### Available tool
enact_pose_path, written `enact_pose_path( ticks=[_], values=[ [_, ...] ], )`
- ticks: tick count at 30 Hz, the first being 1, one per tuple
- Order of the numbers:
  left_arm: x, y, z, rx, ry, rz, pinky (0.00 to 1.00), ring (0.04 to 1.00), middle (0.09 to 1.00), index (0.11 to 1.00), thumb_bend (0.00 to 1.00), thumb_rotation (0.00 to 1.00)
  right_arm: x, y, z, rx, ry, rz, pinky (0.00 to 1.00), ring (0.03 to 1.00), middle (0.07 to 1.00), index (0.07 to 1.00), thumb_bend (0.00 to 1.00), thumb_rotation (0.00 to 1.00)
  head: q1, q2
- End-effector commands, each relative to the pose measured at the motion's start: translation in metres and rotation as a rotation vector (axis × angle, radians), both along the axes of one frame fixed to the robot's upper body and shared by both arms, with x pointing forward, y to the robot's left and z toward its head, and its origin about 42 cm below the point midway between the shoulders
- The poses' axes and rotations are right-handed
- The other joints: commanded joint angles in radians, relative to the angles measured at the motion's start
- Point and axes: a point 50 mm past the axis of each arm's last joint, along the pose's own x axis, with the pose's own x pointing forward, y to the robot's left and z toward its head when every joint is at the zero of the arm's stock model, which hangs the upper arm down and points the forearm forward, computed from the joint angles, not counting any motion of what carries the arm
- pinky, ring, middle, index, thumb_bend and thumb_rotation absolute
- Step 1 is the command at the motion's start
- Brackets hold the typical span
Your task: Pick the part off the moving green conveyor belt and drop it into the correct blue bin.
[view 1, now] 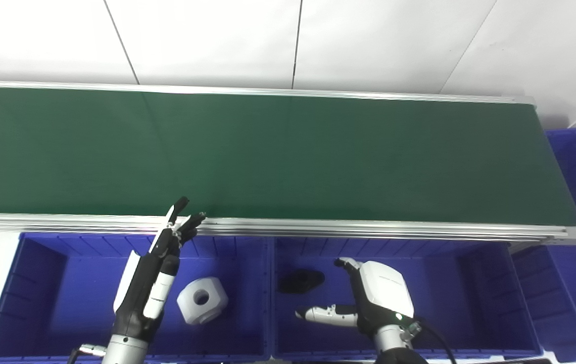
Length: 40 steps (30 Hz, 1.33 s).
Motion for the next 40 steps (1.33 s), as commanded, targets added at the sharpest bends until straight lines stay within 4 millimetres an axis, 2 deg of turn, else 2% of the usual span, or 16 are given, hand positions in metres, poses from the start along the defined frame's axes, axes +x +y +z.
enact_pose_path(
  ticks=[1,2,4,5,7,8,9,12,18,27,36,40],
  values=[
    [0.000,0.002,0.006,0.007,-0.056,-0.025,0.88,0.901,0.879,0.979,0.58,1.00,-0.007,0.019,0.035,0.240,-0.111,-0.070,0.57,0.689,0.768,0.796,0.96,0.88,0.008,-0.005],
    [-0.001,0.003,0.005,0.013,-0.053,-0.027,0.87,0.893,0.878,0.973,0.54,1.00,-0.012,0.026,0.046,0.364,-0.130,-0.108,0.60,0.705,0.767,0.790,0.89,0.95,0.023,-0.017],
    [-0.003,0.003,0.003,0.016,-0.041,-0.023,0.86,0.888,0.875,0.966,0.53,1.00,-0.019,0.039,0.060,0.605,-0.167,-0.183,0.61,0.713,0.767,0.786,0.86,0.97,0.036,-0.028],
    [-0.003,0.003,0.001,0.013,-0.038,-0.021,0.87,0.888,0.874,0.963,0.53,1.00,-0.022,0.046,0.058,0.704,-0.200,-0.199,0.61,0.709,0.765,0.782,0.85,0.97,0.058,-0.049],
    [-0.004,0.002,-0.003,0.004,-0.037,-0.014,0.87,0.884,0.872,0.958,0.53,1.00,-0.026,0.052,0.050,0.791,-0.252,-0.200,0.61,0.699,0.761,0.775,0.82,0.98,0.067,-0.060],
    [-0.005,0.001,-0.004,0.000,-0.038,-0.009,0.86,0.878,0.864,0.948,0.54,0.98,-0.028,0.052,0.044,0.802,-0.270,-0.190,0.62,0.711,0.772,0.783,0.81,0.98,0.074,-0.068],
    [-0.006,0.000,-0.006,-0.002,-0.038,-0.004,0.85,0.873,0.859,0.942,0.55,0.97,-0.029,0.048,0.029,0.777,-0.301,-0.169,0.64,0.721,0.780,0.786,0.81,0.98,0.086,-0.085],
    [-0.007,-0.003,-0.011,-0.004,-0.041,0.000,0.82,0.858,0.842,0.927,0.56,0.95,-0.034,0.036,-0.001,0.769,-0.349,-0.154,0.70,0.760,0.809,0.794,0.83,0.98,0.108,-0.106],
    [-0.010,-0.005,-0.013,0.006,-0.036,-0.018,0.81,0.854,0.837,0.922,0.56,0.94,-0.037,0.032,-0.021,0.799,-0.376,-0.114,0.72,0.789,0.828,0.797,0.88,1.00,0.139,-0.121],
    [-0.014,-0.010,-0.017,0.015,-0.053,-0.013,0.82,0.851,0.833,0.914,0.60,0.93,-0.042,0.030,-0.027,0.850,-0.382,-0.077,0.81,0.862,0.886,0.845,0.91,1.00,0.160,-0.126],
    [-0.017,-0.011,-0.018,0.006,-0.069,0.012,0.79,0.843,0.838,0.910,0.59,0.91,-0.046,0.027,-0.031,0.938,-0.358,-0.107,0.94,0.933,0.938,0.920,0.94,1.00,0.169,-0.139],
    [-0.018,-0.012,-0.019,0.003,-0.069,0.017,0.79,0.846,0.847,0.909,0.59,0.92,-0.045,0.026,-0.032,0.948,-0.355,-0.092,0.94,0.941,0.944,0.922,0.93,1.00,0.181,-0.146]
  ],
)
